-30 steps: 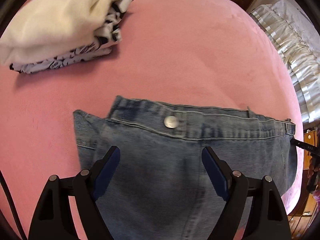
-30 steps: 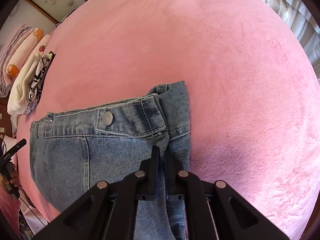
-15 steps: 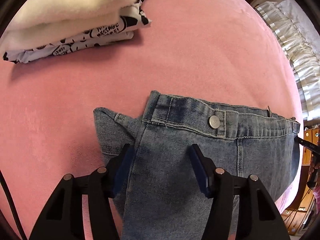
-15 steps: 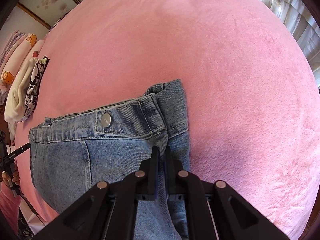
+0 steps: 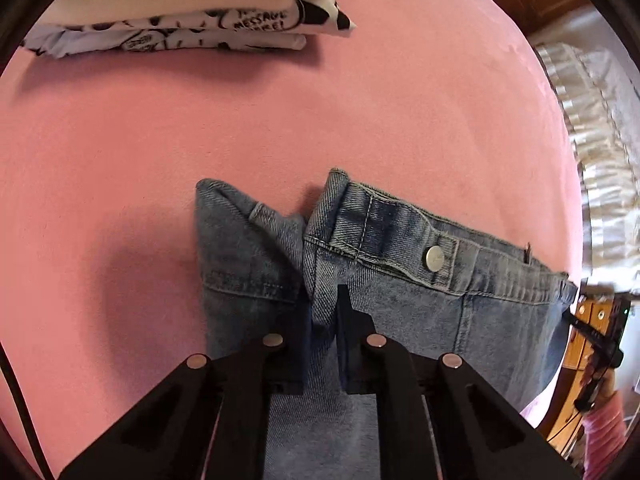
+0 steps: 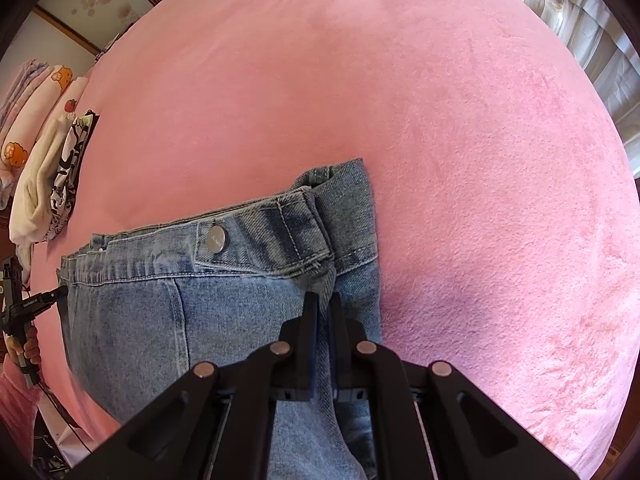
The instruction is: Fold large clothes
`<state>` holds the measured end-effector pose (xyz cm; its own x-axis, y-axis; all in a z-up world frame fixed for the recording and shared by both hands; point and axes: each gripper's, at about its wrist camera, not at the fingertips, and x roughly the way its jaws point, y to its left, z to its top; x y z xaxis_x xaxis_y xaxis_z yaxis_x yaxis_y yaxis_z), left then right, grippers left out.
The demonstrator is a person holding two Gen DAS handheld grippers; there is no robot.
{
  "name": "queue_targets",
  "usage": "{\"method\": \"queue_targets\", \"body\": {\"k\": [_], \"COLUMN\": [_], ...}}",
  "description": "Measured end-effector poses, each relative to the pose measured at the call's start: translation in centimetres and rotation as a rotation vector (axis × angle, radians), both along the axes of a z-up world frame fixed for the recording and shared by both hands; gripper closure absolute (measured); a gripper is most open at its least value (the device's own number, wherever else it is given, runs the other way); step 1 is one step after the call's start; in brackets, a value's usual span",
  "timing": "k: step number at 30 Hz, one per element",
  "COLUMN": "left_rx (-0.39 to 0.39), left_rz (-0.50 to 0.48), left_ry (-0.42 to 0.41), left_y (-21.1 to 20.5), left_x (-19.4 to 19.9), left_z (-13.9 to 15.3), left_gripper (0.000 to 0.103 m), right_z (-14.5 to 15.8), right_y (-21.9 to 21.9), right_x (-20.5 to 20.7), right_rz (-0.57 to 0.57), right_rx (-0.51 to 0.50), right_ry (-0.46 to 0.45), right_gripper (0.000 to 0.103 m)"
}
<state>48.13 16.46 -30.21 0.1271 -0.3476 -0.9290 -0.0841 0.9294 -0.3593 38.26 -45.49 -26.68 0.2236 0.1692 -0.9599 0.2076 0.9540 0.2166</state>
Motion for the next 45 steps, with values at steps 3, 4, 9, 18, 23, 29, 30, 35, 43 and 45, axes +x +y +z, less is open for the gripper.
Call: {"method": "queue_targets", "body": {"k": [3,4,9,18,23,29,30,35,43,45], "left_rx": [0.033,0.037,0.047,0.127,0.213,0.293,0.278,0.177,0.028,0.003], "left_rz": [0.009,0.013,0.065,0.072,0.008,0.059,0.077,0.128,-0.022,-0.066], "left_ry": [-0.010,0.009,0.086,0.156,0.114,-0.040,-0.069,-0.210,-0.213,-0.206], "left_y": [-0.3,-0.3,0.7,-1.0,-2.4,-3.0,-3.1,-5.5,-17.4,-19.8], "left_x": [-0.9,-1.0,-1.5,1.3,1.9,0.9,0.7,-1.2,-2.8,-3.1], "left_z": [2.0,2.3,3.0,-1.2,-1.2,3.5,4.3,7.9,6.4,5.9], "left_gripper": [0.096,0.096,0.096,0.096,0.086,0.030,0.027,0.024,0.026,0.029], "right_z": [0.8,1.0,1.9,-0.3,-1.9,0.2,0.7,5.0,4.6,4.1], "right_y": [0.2,0.2,-0.8,-0.1,1.6,4.1,4.2,6.3,15.5,17.8], "right_x": [-0.2,-0.3,-0.5,1.0,1.8,1.1,1.0,-0.8,-1.0,-1.5], "right_rz": [0.001,-0.001,-0.087,-0.064,0.005,0.064,0.057,0.018,0.108,0.136], "right_rx": [0.008,0.016,0.118,0.092,-0.030,-0.157,-0.158,-0.156,0.063,0.085], "right_ry": [-0.006,-0.003,0.066,0.095,0.097,0.029,0.016,-0.173,-0.231,-0.237], "right_gripper": [0.099,0.100,0.100,0.100,0.099,0.094,0.083,0.042,0.042,0.042]}}
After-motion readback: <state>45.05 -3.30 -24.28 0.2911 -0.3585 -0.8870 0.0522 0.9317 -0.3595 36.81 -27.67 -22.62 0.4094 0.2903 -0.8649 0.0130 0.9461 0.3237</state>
